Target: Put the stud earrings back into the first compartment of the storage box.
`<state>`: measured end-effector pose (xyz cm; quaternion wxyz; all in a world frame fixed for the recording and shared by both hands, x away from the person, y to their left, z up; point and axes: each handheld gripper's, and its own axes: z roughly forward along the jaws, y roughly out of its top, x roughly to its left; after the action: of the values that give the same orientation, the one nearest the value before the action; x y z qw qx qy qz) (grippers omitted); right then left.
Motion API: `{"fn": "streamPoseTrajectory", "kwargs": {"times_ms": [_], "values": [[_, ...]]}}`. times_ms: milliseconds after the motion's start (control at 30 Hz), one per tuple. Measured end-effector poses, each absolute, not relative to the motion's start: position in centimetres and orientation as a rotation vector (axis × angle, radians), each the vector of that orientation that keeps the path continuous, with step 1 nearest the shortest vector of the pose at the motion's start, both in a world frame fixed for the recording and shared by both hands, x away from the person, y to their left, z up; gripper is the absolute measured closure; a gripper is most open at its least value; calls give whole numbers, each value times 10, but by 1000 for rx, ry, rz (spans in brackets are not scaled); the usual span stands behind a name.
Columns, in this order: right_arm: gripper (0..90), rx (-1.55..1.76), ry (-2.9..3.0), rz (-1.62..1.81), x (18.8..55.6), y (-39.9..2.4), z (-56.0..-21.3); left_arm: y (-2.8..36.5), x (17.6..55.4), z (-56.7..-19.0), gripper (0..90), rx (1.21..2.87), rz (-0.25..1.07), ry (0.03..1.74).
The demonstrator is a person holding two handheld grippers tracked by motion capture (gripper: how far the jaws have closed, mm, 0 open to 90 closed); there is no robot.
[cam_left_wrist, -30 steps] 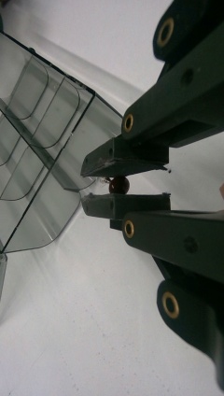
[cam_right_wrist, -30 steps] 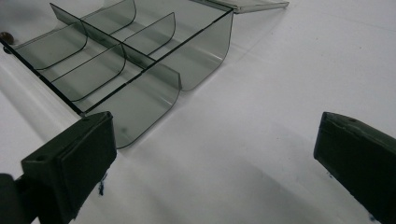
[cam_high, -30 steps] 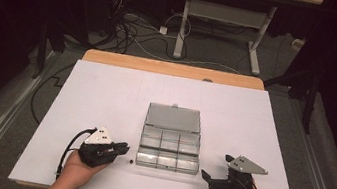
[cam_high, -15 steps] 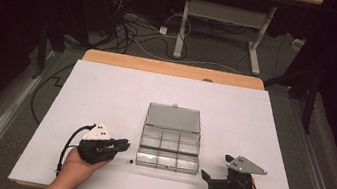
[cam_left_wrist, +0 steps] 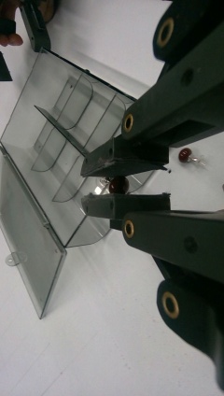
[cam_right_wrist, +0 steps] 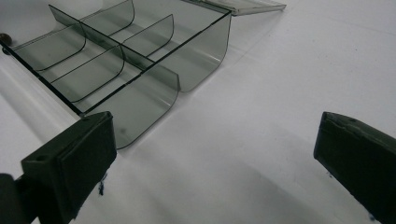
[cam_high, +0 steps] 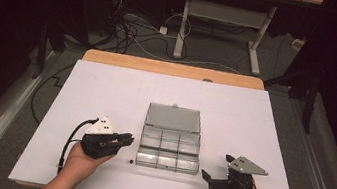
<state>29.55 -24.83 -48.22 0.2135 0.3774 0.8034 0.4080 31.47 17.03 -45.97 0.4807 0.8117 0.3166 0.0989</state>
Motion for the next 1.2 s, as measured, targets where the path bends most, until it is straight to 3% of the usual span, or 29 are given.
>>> {"fn": "streamPoseTrajectory", "kwargs": {"times_ms": [1200], "values": [[2,1032,2241,1138,295,-248,-482,116,357,-477,774,2017,196,779]]}}
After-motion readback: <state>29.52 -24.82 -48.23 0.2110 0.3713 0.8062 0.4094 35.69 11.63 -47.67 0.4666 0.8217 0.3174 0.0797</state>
